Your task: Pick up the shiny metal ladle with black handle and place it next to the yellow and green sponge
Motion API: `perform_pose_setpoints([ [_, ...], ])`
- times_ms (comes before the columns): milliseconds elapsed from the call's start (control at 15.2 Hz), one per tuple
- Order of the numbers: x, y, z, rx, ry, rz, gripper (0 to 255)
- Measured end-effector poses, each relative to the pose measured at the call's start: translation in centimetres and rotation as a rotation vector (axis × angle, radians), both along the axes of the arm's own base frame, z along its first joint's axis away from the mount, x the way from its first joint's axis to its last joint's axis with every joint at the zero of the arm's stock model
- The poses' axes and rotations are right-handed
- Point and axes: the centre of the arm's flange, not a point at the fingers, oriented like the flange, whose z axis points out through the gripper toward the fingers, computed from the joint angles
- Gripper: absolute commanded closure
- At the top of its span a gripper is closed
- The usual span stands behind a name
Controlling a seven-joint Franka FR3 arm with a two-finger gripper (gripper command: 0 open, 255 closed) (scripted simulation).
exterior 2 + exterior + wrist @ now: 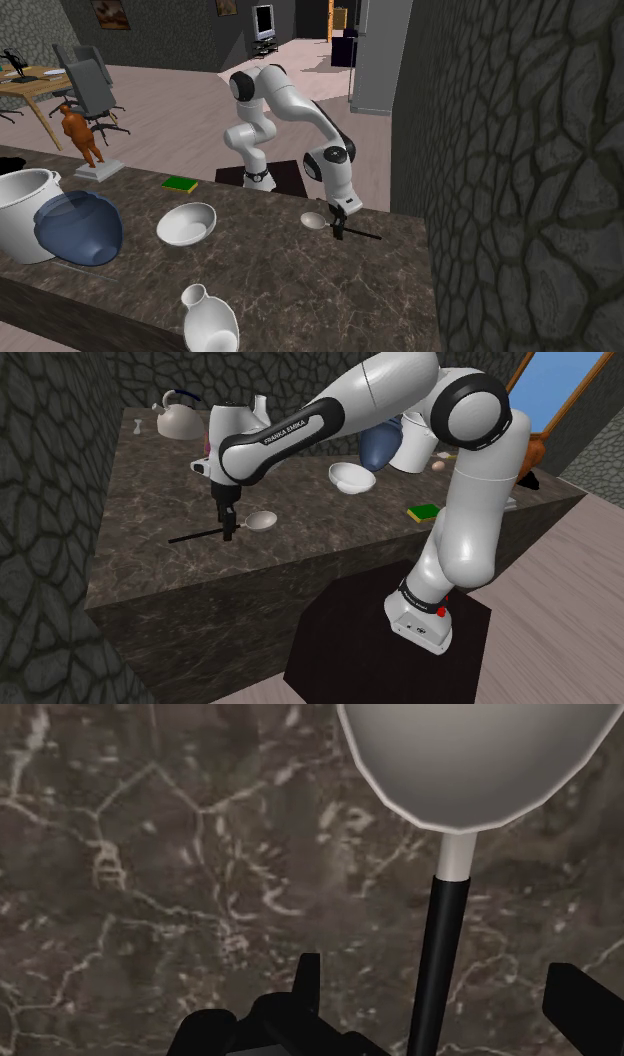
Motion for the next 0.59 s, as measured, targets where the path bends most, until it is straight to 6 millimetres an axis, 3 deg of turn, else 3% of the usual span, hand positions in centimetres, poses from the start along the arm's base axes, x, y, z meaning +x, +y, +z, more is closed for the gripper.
perform_pose_setpoints([
  [66, 0.00, 0.00, -0.01, 0.000, 0.000, 0.000, 0],
  [132, 0.01, 0.00, -0.01, 0.000, 0.000, 0.000, 255],
  [594, 0.05, -0.05, 0.09, 0.001, -0.003, -0.001, 255],
])
